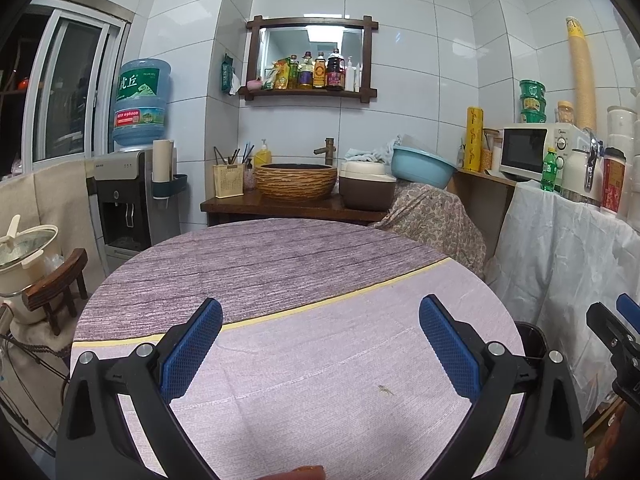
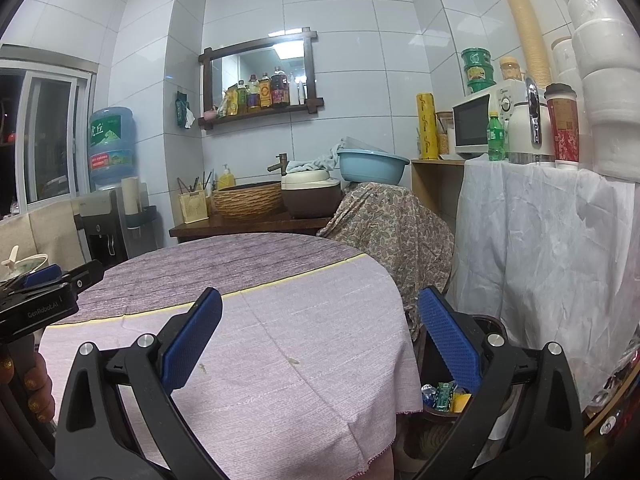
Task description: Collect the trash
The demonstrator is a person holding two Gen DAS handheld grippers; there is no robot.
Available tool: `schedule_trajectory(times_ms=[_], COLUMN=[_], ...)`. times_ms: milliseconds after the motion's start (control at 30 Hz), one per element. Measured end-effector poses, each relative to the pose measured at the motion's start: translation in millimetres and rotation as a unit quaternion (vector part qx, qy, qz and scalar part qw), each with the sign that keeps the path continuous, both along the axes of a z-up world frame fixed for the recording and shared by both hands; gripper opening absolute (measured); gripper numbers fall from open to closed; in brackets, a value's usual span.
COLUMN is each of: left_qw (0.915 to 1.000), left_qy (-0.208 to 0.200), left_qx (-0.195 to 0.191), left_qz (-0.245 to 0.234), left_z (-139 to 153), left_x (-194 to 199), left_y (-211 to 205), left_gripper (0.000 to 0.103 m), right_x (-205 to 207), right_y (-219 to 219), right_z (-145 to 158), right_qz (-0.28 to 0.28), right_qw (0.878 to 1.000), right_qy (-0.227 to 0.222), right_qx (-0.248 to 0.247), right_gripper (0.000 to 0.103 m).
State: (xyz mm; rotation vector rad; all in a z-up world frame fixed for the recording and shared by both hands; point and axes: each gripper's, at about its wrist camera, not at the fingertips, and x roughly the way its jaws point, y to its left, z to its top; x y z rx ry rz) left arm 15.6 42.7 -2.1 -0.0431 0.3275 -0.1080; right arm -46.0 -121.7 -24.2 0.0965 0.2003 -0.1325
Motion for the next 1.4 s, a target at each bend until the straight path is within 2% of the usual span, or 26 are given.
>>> schedule_trajectory(times_ms=[1400], left_qw=[1.0000], left_qy=[0.001], left_qx=[0.008], left_qz=[-0.001], left_z=[-5.9], left_x=[-2.1], left_y=[-3.8], left_gripper=[0.098], right_x=[2.6], right_y=[-2.6], right_z=[1.2], right_qz=[0.004], right_qw=[1.000], right_qy=[0.003], right_qx=[0.001], right_gripper=[0.097])
